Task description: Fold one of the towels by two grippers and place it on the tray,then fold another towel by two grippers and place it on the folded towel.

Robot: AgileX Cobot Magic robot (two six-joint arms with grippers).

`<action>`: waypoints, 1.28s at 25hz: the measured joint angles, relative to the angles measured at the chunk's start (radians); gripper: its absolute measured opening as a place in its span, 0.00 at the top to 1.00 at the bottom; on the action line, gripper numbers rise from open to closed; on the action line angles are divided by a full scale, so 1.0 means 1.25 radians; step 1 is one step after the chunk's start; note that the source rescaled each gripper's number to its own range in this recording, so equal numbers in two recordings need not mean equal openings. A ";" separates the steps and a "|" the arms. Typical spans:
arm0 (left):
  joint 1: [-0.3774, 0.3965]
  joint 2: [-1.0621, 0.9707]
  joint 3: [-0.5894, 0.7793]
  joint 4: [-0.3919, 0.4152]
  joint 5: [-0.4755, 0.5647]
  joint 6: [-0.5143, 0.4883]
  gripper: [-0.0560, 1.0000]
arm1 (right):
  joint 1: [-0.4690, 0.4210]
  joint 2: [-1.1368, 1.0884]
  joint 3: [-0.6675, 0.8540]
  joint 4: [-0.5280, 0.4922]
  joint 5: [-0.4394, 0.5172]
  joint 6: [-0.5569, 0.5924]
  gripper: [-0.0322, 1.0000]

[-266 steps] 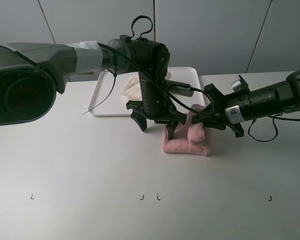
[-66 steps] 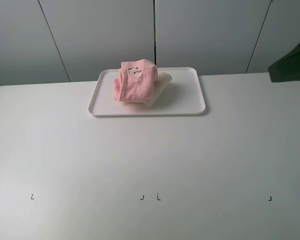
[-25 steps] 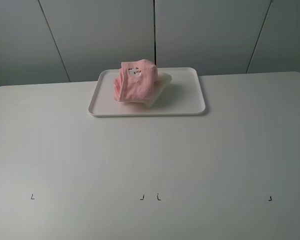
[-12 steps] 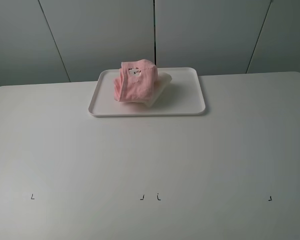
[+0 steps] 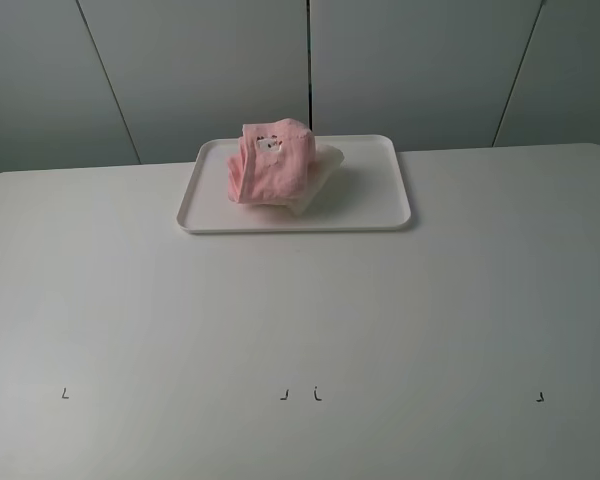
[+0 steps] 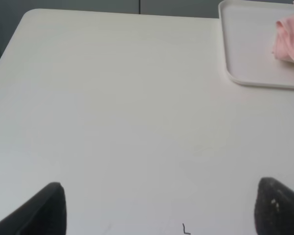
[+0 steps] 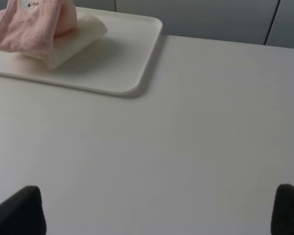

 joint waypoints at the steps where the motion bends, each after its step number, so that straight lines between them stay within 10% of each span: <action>1: 0.002 0.000 0.000 0.000 0.000 0.000 0.01 | 0.000 0.000 0.000 0.000 0.000 0.000 0.00; 32: 0.006 0.000 0.000 0.000 0.000 0.000 0.01 | 0.001 0.000 0.000 0.000 0.000 0.000 0.00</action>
